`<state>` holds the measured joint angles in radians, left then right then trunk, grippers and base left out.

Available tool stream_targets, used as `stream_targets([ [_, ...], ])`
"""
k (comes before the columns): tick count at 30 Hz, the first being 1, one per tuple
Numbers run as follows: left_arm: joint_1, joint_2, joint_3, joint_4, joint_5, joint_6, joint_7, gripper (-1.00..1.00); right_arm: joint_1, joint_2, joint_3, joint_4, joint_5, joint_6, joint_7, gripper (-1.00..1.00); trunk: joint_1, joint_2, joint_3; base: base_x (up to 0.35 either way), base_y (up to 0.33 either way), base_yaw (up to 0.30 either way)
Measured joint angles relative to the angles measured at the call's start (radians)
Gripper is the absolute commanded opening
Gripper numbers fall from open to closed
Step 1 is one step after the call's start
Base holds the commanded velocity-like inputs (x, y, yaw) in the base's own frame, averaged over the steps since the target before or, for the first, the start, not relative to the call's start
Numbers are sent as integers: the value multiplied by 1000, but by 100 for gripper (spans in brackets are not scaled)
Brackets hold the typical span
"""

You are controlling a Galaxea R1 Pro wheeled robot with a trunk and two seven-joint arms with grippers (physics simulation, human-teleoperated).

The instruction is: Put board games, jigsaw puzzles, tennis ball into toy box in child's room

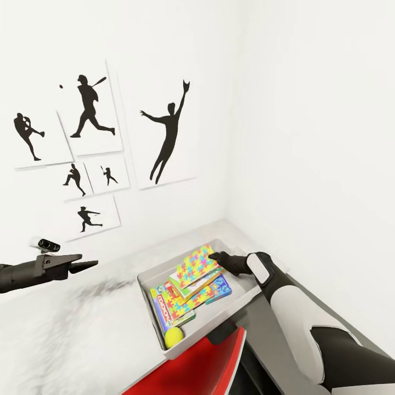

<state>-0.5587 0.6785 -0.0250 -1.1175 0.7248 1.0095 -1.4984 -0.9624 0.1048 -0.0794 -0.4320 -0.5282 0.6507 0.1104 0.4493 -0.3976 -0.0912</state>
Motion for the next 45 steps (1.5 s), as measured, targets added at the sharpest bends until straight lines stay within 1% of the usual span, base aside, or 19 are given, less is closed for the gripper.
stream_targets([
  [22,0,0,0,0,0,0,0,100,0,0,0,0,-1,-1,4,100,0,0,0,-6,0,0],
  [25,0,0,0,0,0,0,0,100,0,0,0,-22,-1,-2,6,100,0,0,0,-207,0,-25],
  [27,0,0,0,1,0,0,0,100,0,0,0,-62,-1,0,7,100,1,0,2,-283,0,-77],
  [30,0,0,0,1,0,0,0,100,2,0,0,-178,-2,11,19,100,1,0,6,-317,0,-101],
  [31,0,0,0,0,0,-1,0,100,18,0,0,-232,-1,22,25,100,1,0,7,-328,0,-94],
  [32,0,0,0,0,0,-1,0,100,32,0,0,-264,-1,32,27,100,1,0,8,-330,0,-89],
  [38,0,0,0,0,0,-1,0,100,103,-1,-2,-424,-1,77,30,100,1,0,18,-332,0,-79],
  [40,0,0,0,0,0,-1,0,100,142,-2,-3,-489,-1,101,31,100,1,0,21,-332,0,-74],
  [41,0,0,0,0,0,-1,0,100,178,-2,-5,-549,-3,122,41,100,1,0,22,-332,0,-73],
  [42,0,0,0,0,0,-1,0,100,207,-2,-8,-602,-6,139,58,100,1,0,24,-332,0,-73],
  [45,0,0,0,0,0,-1,0,100,327,-2,-16,-806,-11,203,145,100,1,0,28,-330,0,-68],
])
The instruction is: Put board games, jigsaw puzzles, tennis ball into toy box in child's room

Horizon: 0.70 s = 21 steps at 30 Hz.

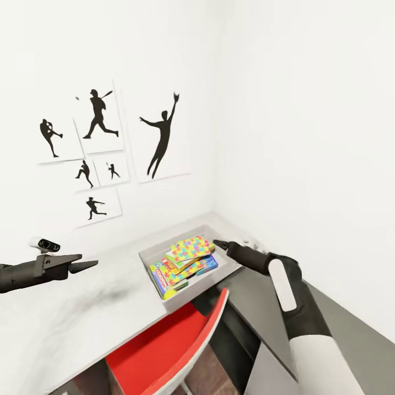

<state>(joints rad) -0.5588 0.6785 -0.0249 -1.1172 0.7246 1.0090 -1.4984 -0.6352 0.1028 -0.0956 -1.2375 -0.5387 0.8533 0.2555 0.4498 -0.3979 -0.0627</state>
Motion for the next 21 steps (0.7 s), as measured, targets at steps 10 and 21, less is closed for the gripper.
stream_targets([
  [10,0,0,0,0,1,1,0,100,356,-38,-226,-254,4,-3,439,100,-1,0,16,-117,0,-12],
  [21,0,0,0,0,3,1,0,100,395,-49,-278,-271,9,-40,576,100,-1,0,34,-30,0,0],
])
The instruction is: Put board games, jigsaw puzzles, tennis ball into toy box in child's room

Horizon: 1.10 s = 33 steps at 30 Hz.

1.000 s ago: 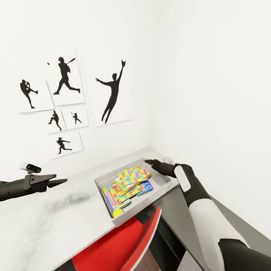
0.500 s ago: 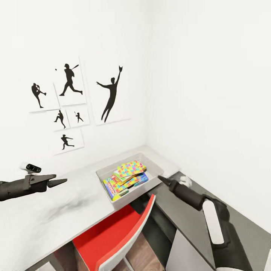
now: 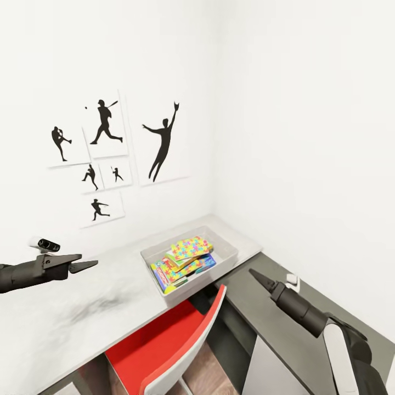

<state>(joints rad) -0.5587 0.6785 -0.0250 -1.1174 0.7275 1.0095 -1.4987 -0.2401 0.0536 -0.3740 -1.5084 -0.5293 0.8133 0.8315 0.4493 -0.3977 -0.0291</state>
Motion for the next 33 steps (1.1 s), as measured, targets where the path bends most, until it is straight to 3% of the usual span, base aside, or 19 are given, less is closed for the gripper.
stream_targets([
  [3,0,0,2,0,3,2,-3,100,0,-1,-11,-3,-4,1,18,100,0,0,5,-9,0,0],
  [9,-1,1,57,18,-3,5,-68,100,0,-1,-25,-4,1,1,48,100,0,-1,14,-2,0,0],
  [13,-1,1,72,31,-7,8,-69,100,0,-1,-27,-4,6,0,48,100,0,-1,20,0,0,0],
  [33,-1,1,68,31,-8,14,-69,100,0,1,-28,7,15,-6,32,100,0,-2,26,-44,12,0],
])
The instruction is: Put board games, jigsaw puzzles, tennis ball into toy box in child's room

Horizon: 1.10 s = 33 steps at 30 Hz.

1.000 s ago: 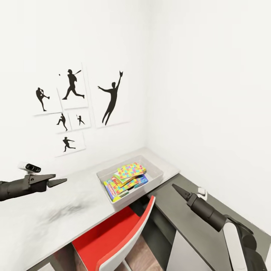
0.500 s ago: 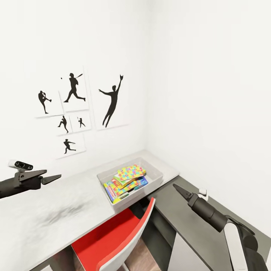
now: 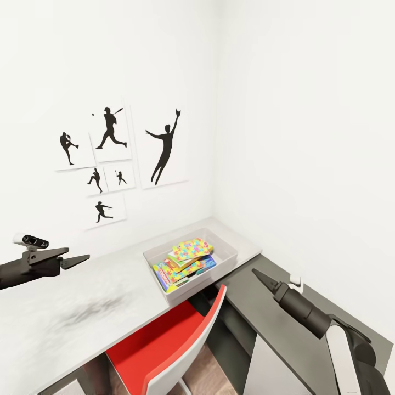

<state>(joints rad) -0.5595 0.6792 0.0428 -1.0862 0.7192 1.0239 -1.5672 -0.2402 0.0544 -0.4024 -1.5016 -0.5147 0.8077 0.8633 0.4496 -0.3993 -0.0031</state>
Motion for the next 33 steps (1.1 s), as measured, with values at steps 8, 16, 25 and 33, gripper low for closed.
stream_targets([
  [8,0,0,-1,0,-1,0,0,100,0,0,3,0,1,1,-19,100,0,0,0,-68,8,0],
  [16,0,0,-1,-1,0,0,0,100,0,-1,4,-7,2,6,-126,100,0,0,0,-117,18,0],
  [25,0,1,-1,-1,0,-1,0,100,0,1,4,-6,-18,9,-250,100,0,0,0,-5,1,0],
  [33,-1,1,-1,0,0,-1,0,100,0,1,6,-9,-19,9,-253,100,0,0,0,-179,65,-64],
])
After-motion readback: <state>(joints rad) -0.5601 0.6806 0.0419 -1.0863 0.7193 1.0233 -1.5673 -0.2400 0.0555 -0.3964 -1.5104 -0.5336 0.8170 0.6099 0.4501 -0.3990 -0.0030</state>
